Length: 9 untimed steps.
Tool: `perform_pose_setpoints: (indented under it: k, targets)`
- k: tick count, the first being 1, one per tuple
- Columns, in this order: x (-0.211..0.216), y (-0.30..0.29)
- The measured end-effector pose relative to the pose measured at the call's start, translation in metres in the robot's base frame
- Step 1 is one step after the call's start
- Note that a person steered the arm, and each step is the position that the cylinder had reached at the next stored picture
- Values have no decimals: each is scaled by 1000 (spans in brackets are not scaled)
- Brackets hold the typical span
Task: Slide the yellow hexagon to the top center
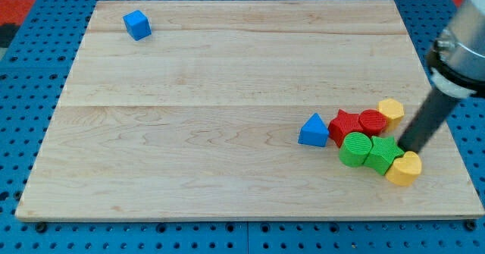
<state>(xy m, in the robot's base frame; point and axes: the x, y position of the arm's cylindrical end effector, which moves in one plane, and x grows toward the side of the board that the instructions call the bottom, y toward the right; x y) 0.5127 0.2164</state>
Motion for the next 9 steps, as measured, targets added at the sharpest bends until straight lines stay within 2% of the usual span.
perform_pose_setpoints:
  k: [2, 4, 5, 6, 8, 9]
  targets:
    - [-119, -21]
    - [-208, -36]
    - [-239, -88]
    - [-222, -94]
    - [-230, -85]
    - [-220, -78]
